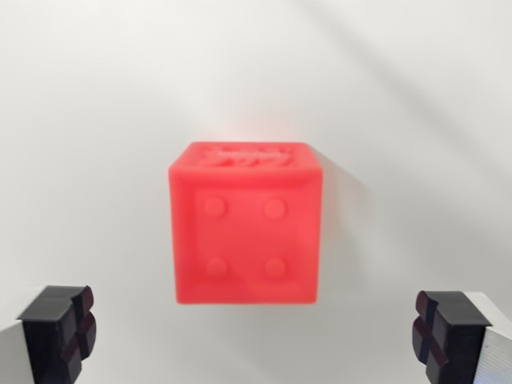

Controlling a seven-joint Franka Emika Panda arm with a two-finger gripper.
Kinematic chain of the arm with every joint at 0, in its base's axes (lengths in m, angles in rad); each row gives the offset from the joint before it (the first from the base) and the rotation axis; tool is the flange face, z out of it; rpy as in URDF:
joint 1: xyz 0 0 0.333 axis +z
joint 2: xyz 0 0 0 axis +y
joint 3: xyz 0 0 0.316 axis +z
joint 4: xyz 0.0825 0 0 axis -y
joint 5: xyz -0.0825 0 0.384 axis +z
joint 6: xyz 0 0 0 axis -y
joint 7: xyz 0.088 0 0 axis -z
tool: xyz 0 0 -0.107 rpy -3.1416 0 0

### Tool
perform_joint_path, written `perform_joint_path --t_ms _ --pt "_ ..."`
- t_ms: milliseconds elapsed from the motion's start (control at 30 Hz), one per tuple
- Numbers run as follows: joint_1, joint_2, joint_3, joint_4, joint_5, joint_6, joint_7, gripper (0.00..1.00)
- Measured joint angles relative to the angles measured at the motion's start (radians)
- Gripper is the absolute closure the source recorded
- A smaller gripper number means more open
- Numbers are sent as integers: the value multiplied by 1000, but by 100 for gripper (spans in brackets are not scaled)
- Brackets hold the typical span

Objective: Destack cube

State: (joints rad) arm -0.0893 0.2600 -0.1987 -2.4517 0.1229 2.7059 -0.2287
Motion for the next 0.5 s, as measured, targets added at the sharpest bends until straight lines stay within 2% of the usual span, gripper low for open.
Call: perform_joint_path --t_ms 33,200,500 --pt "1 -5 -1 -1 -3 -4 2 0" --pt "9 -63 -15 -4 -34 -57 24 0" --pt "11 -155 -24 -3 -78 -147 54 0"
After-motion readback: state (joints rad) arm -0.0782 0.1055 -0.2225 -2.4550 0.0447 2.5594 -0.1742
